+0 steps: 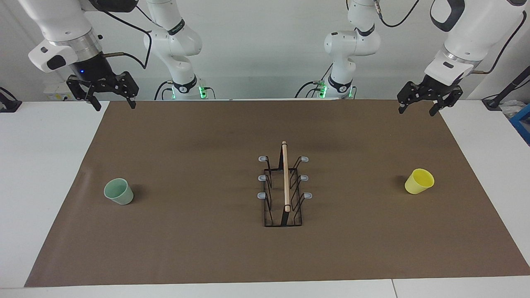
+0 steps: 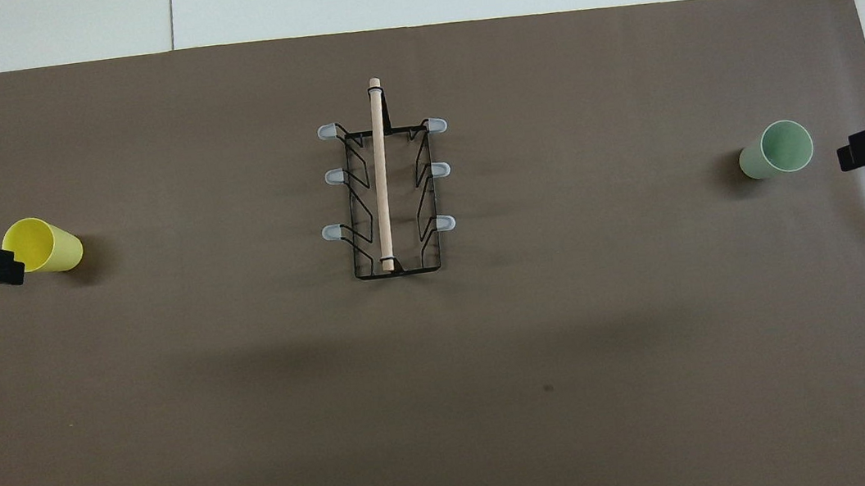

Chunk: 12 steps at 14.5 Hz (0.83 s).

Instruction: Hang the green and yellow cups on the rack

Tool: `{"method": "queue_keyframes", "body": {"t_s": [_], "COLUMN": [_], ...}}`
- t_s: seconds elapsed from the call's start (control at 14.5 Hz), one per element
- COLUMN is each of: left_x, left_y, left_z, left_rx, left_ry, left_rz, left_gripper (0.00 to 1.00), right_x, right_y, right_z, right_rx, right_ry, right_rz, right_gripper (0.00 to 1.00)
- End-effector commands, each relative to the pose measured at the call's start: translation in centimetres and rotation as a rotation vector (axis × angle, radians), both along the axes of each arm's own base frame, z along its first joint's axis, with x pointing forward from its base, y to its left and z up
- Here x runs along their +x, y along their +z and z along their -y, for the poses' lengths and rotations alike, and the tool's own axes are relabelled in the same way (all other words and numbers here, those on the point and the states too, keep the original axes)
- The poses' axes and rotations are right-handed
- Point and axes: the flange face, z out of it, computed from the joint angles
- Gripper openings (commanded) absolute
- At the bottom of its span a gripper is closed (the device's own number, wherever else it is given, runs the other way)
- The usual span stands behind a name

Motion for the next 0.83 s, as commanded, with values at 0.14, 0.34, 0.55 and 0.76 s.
{"method": "queue_keyframes", "body": {"t_s": [0.14, 0.34, 0.55, 0.76], "left_x": [-0.69, -0.75, -0.86, -0.90], "left_y": [0.44, 0.38, 0.21, 0.23], "left_z": [-0.36, -0.38, -0.20, -0.20], "left_rx": [0.016, 0.018, 0.016, 0.016], "left_ry": [0.013, 0.012, 0.012, 0.010], "left_rz": [-0.002, -0.008, -0.016, -0.015], "left_gripper": [1.00, 1.00, 1.00, 1.00], "right_x": [0.13, 0.09, 0.07, 0.07], "right_y": [0.45, 0.54, 0.52, 0.52], "right_z": [-0.01, -0.18, -0.18, -0.18], "right_rx": [-0.008, -0.008, -0.008, -0.008], "right_ry": [0.016, 0.019, 0.019, 0.019], "right_rz": [0.020, 0.022, 0.020, 0.020], "right_gripper": [1.00, 1.00, 1.00, 1.00]}}
